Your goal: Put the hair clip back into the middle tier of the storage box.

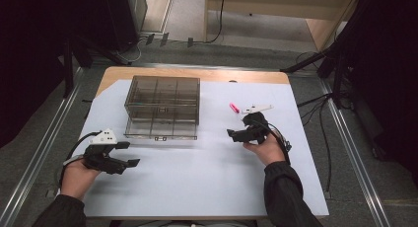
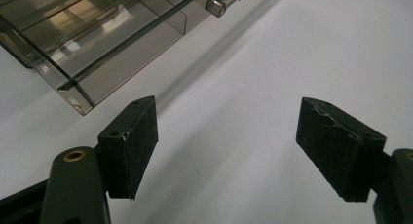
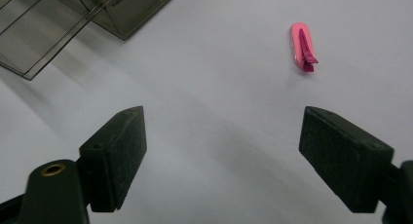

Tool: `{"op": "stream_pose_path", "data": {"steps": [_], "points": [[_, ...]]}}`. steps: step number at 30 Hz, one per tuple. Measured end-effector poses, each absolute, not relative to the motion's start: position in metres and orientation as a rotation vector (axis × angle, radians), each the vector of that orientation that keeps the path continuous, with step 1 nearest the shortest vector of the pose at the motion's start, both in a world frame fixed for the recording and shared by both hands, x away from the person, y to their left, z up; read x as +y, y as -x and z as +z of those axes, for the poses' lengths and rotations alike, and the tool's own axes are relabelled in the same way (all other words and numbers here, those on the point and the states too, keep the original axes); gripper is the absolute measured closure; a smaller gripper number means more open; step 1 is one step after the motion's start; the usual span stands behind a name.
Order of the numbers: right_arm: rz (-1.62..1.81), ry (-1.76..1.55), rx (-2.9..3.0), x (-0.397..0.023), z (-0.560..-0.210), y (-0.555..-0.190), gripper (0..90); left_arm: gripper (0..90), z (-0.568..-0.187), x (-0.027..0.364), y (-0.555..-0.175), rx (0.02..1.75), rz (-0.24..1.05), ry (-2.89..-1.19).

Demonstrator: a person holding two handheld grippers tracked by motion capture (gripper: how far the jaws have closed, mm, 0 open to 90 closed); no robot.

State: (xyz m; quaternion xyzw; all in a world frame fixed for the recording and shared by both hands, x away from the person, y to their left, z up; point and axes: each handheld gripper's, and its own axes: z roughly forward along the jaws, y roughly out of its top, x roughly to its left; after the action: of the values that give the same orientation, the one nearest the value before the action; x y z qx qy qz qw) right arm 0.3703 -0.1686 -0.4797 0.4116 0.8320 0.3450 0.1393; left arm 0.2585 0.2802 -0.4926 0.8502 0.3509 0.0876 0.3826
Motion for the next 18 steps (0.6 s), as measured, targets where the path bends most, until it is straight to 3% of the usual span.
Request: {"op": "stream_pose_path", "data": {"steps": [18], "points": [[0.979,-1.172,2.437,-0.1652,-0.4786,-0.3708,26.1,24.1,-0.4925,0.2801,-0.2582,0.891,0.223,-2.169]]}}
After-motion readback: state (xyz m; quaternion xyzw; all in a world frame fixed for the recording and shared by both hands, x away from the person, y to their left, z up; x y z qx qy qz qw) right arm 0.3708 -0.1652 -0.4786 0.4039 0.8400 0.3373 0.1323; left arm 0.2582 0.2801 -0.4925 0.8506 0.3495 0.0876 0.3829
